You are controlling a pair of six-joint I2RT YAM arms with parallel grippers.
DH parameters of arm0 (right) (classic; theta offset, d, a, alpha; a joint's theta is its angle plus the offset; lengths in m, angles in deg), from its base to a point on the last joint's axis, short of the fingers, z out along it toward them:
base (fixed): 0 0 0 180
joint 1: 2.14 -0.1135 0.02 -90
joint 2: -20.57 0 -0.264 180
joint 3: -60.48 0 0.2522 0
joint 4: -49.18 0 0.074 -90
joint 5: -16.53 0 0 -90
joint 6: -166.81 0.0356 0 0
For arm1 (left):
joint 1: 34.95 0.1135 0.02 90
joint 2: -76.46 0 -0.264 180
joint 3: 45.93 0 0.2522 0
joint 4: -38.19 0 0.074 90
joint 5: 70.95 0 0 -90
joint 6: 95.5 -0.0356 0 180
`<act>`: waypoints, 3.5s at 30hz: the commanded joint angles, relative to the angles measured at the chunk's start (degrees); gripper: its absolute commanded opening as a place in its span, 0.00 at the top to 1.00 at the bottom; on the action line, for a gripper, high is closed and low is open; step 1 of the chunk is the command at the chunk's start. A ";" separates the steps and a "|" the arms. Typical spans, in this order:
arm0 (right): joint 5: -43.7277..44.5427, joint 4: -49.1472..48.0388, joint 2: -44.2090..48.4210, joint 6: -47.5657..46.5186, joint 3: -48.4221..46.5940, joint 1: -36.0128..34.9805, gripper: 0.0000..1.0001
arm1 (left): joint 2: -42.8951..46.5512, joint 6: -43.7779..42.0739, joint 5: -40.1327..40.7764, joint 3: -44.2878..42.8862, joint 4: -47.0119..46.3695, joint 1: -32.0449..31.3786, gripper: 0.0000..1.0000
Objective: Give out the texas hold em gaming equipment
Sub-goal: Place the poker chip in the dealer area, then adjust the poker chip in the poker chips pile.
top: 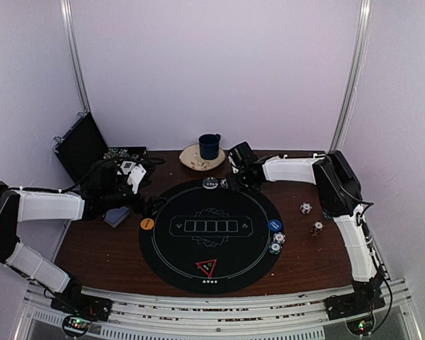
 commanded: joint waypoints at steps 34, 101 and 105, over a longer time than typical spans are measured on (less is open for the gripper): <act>0.78 4.15 2.44 4.66 -2.28 -6.53 0.28 | -0.36 0.16 -0.24 -1.90 -2.25 0.26 0.02; 3.51 1.07 -4.17 20.20 -4.14 -7.94 0.17 | -1.05 0.10 -0.37 -2.16 -2.12 0.31 0.02; 4.54 1.73 -5.03 20.16 -5.07 -7.89 0.18 | -1.18 0.06 -0.37 -2.21 -2.08 0.33 0.02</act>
